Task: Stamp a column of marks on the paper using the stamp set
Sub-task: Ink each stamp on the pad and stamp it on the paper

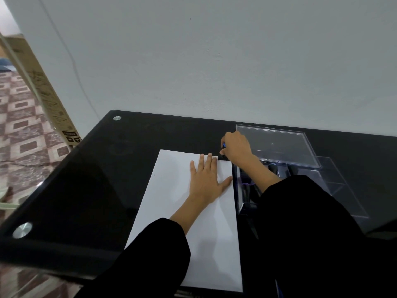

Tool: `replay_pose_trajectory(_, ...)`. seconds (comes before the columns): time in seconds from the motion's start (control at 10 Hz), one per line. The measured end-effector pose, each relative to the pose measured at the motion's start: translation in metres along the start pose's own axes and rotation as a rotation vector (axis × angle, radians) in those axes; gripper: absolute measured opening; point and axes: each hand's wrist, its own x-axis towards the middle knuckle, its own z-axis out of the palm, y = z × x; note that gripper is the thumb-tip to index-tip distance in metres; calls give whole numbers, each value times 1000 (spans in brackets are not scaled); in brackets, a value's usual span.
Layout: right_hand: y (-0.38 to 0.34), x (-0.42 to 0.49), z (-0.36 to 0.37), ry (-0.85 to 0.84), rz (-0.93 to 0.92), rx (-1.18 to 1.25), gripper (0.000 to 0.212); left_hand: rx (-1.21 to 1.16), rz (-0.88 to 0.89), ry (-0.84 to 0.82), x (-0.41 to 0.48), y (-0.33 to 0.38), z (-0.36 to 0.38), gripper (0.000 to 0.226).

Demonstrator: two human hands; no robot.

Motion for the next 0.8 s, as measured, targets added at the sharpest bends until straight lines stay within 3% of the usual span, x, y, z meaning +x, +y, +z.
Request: replay_pose_trajectory(0.8,0,-1,5,25,37,-11,24,-7,-2,-1,-1,1,-1,81)
